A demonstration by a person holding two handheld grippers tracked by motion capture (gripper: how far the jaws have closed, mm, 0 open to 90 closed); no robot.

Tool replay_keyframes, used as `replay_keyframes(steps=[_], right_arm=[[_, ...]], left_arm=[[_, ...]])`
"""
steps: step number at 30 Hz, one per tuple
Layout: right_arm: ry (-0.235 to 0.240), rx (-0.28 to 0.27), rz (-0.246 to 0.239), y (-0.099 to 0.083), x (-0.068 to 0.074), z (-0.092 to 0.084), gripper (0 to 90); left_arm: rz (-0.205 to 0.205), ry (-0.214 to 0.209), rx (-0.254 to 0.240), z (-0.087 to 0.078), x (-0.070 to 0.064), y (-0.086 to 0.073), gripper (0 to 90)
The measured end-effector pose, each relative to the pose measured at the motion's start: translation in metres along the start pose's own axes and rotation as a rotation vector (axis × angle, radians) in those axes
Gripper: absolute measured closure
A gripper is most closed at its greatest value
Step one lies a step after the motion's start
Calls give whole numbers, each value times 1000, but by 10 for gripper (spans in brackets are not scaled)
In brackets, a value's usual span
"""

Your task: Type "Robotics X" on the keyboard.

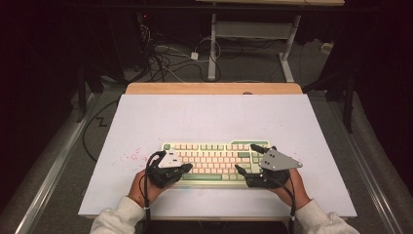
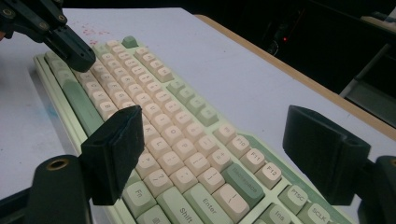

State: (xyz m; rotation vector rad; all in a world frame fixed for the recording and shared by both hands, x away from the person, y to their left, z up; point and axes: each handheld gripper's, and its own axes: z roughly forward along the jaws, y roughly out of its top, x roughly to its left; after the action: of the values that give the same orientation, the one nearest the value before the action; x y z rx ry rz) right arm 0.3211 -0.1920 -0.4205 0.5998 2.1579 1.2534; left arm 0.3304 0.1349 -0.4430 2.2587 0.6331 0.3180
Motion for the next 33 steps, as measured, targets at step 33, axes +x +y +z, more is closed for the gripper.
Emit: replay_keyframes(steps=[33], right_arm=[[6,10,-13,-1,1,1,222]], left_arm=[[-6,69,7,1,9,1,874]])
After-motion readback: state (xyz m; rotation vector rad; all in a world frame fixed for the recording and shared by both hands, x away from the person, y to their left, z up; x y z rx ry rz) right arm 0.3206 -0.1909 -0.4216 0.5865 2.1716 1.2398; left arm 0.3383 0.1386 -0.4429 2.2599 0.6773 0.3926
